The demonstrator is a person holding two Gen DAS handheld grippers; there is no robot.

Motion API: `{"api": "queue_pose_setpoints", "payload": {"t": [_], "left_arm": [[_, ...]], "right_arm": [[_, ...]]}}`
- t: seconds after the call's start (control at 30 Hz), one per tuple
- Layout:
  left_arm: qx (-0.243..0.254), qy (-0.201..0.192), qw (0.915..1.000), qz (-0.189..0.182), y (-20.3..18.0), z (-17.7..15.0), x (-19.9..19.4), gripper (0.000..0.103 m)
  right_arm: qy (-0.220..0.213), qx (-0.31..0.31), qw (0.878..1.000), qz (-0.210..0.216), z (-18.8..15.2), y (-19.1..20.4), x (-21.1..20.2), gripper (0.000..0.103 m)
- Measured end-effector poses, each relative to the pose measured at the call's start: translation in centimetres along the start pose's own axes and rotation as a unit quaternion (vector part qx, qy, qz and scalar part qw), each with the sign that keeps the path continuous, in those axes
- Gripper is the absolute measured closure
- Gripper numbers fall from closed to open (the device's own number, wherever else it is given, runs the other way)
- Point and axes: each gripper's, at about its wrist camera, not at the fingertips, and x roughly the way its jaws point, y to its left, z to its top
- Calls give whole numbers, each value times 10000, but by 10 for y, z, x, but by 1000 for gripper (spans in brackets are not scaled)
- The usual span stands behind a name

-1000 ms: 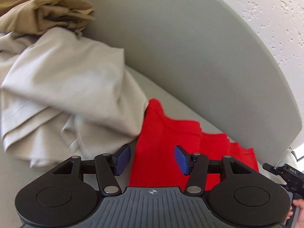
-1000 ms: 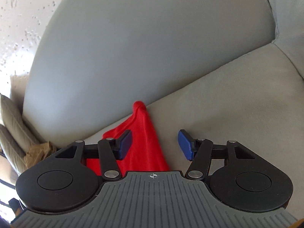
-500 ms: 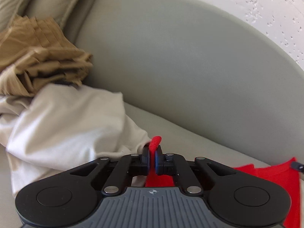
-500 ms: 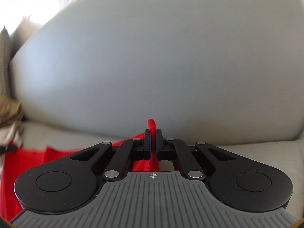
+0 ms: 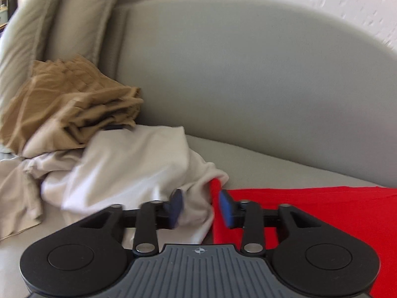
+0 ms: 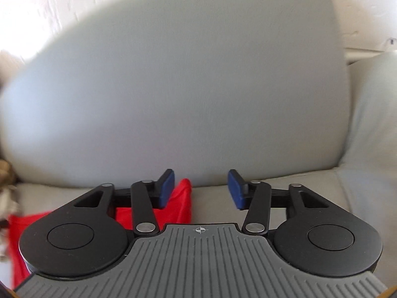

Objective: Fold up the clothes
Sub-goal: 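Grasp the shirt edge with the right gripper and pull it flat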

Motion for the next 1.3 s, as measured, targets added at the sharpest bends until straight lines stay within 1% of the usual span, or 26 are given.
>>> {"api": "queue_pose_setpoints", "payload": {"t": [0.1,0.17,0.23,0.3,0.37,0.4,0.43,0.47,0.5,0.53,0.63,0.67,0.7,0.77,0.83,0.87,0.9,0.93,1.0,1.03,1.07,1.1,1.17,1.2,1.23,1.3], "left_arm": [[-301,318,9982,-411,13,-8,-52,65],[-725,640,9892,-1097,20,-17,-76,64],[-1261,1134,9692,-1784,21,-31,-84,64],[-1722,1818,9446,-2121,10,-50,-69,64],[-1729,2110,9418,-1965,-4,-69,-52,68],[-1629,2152,9477,-1704,-8,-78,-46,69],[-1502,2166,9546,-1389,-11,-86,-41,75],[-1374,2178,9603,-1072,-13,-94,-36,89],[-1262,2073,9666,-818,-10,-98,-36,90],[-1286,1976,9700,-589,-4,-99,-42,91],[-1263,1700,9772,-111,7,-97,-71,92],[-1206,1631,9792,3,5,-96,-83,91],[-1148,1562,9810,117,4,-95,-95,88],[-1180,1528,9807,-318,-1,-94,-119,83],[-1159,1541,9779,-804,-13,-97,-141,77],[-1147,1546,9757,-1047,-18,-98,-153,70],[-972,1588,9775,-996,-25,-104,-152,70],[-740,1642,9800,-843,-33,-112,-148,70],[-275,1745,9828,-535,-49,-128,-140,70],[-42,1794,9830,-380,-56,-136,-135,71],[191,1843,9824,-225,-64,-144,-131,74],[315,1740,9842,15,-62,-149,-134,74],[377,1507,9864,531,-50,-155,-145,74],[280,1491,9857,735,-42,-156,-153,74],[130,1473,9862,750,-34,-158,-161,74],[-166,1566,9866,429,-25,-159,-177,75]], "right_arm": [[68,489,9978,447,-3,-19,-55,47],[300,685,9941,785,-8,-26,-74,46],[581,833,9883,1137,-13,-28,-87,49],[1107,1304,9710,1669,-16,-31,-74,60],[1877,2073,9428,1815,-36,-27,-40,67],[2253,2448,9241,1879,-45,-25,-24,67],[2496,2629,9163,1699,-57,-29,-12,67],[2736,2806,9074,1517,-69,-32,0,70],[2669,2762,9159,1171,-81,-37,-3,86],[2358,2561,9348,703,-84,-49,-12,103],[1400,2696,9526,-150,-86,-104,-45,103],[1372,2663,9534,-365,-83,-113,-54,103],[1358,2608,9550,-389,-81,-113,-64,93],[1330,2497,9582,-436,-77,-113,-84,92],[1350,2373,9620,-32,-76,-97,-106,91],[1431,2260,9633,207,-76,-83,-113,84],[1650,2131,9619,462,-81,-72,-112,70],[1866,1998,9592,717,-85,-60,-111,64],[2292,1726,9501,1223,-94,-38,-110,68],[2528,1579,9458,1289,-103,-29,-101,70],[2635,1465,9476,1057,-114,-30,-97,75],[2740,1351,9486,825,-124,-30,-92,103],[2337,1932,9515,521,-126,-62,-96,103],[2082,2003,9572,188,-125,-76,-103,103],[1823,2070,9611,-145,-123,-91,-109,103],[1748,2023,9634,-188,-121,-92,-127,97]]}}
